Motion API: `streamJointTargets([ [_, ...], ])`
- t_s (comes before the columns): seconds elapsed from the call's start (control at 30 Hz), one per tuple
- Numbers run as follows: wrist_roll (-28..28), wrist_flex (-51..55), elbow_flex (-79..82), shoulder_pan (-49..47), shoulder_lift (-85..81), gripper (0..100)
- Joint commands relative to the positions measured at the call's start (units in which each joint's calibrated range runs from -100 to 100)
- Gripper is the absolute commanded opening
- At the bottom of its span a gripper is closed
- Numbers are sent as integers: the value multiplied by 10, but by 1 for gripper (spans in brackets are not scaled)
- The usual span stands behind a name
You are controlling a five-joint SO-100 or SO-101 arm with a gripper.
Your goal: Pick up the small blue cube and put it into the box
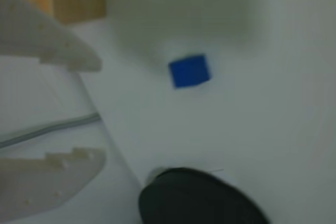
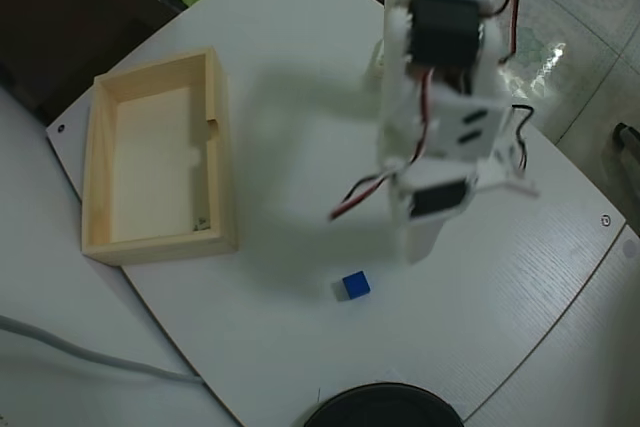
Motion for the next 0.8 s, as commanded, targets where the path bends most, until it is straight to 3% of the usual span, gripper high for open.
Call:
streamJointTargets([
  [0.0, 6, -5, -114, 28, 72, 15],
  [0.37, 17, 6, -171, 46, 198, 15],
  [0.77, 39, -8, -71, 60, 200, 20],
])
